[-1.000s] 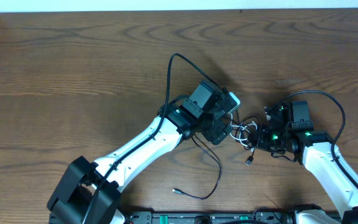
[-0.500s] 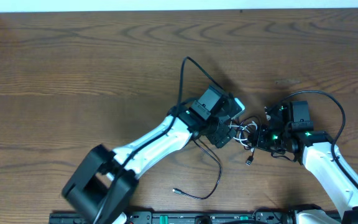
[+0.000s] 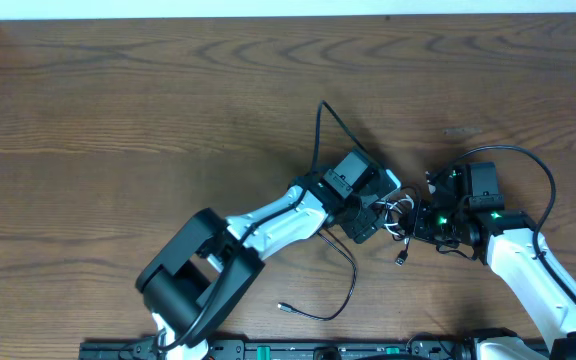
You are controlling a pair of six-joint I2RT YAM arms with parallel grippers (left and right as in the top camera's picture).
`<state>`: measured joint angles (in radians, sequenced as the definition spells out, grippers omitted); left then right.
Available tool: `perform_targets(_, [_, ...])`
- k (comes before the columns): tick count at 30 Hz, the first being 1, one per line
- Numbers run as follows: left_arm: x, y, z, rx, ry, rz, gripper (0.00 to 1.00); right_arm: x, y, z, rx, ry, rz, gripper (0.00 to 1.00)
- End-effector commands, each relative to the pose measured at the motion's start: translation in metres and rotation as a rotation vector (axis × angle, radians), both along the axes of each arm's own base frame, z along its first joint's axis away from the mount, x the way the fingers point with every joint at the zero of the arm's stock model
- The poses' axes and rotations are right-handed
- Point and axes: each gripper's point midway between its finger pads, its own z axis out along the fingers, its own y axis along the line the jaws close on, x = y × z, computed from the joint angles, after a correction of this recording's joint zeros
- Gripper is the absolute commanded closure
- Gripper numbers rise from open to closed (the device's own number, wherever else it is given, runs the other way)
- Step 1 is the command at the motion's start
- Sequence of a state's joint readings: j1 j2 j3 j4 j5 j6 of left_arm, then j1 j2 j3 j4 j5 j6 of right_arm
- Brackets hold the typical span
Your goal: Untangle cables
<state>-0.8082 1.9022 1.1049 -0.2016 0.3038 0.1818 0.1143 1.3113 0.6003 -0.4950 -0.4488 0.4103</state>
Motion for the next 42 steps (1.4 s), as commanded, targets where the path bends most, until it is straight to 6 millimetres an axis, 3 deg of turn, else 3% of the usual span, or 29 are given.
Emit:
perform_targets(1, [0.004,0.003,-0.012,0.034,0.003,0.029,0.38,0.000,-0.001,-0.001,-0.003,0.003,-0.002,0.99])
perform_targets(7, [0.006,0.002,0.002,0.012,-0.011,0.039,0.92,0.000,-0.001,-0.001,-0.003,0.002,-0.002,0.99])
perform_targets(11, [0.009,0.008,0.026,-0.016,-0.009,0.091,0.92,-0.001,-0.004,-0.003,-0.018,0.009,-0.007,0.99])
perform_targets(15, [0.015,0.033,0.060,-0.026,-0.019,0.142,0.93,-0.006,-0.015,-0.010,-0.081,0.042,-0.039,0.99])
perform_targets(19, [0.028,0.083,0.099,-0.031,-0.026,0.260,0.93,-0.012,-0.027,-0.016,-0.141,0.086,-0.096,0.99])
perform_targets(20, [0.036,0.106,0.112,-0.038,-0.036,0.320,0.93,-0.012,-0.027,-0.016,-0.141,0.085,-0.096,0.99])
perform_targets(26, [0.072,0.197,0.161,-0.113,-0.111,0.603,0.93,-0.012,-0.027,-0.016,-0.139,0.085,-0.096,0.99])
perform_targets(29, [0.081,0.229,0.179,-0.210,-0.104,0.692,0.92,-0.012,-0.027,-0.016,-0.140,0.086,-0.096,0.99])
perform_targets(33, [0.087,0.251,0.182,-0.295,-0.035,0.806,0.92,-0.012,-0.027,-0.016,-0.139,0.086,-0.096,0.99])
perform_targets(34, [0.088,0.254,0.182,-0.304,-0.024,0.825,0.89,-0.012,-0.027,-0.016,-0.139,0.086,-0.096,0.99])
perform_targets(36, [0.088,0.255,0.181,-0.315,-0.005,0.841,0.62,-0.012,-0.027,-0.016,-0.139,0.086,-0.096,0.99])
perform_targets(42, [0.085,0.251,0.179,-0.316,0.015,0.843,0.41,-0.012,-0.027,-0.016,-0.139,0.086,-0.096,0.99])
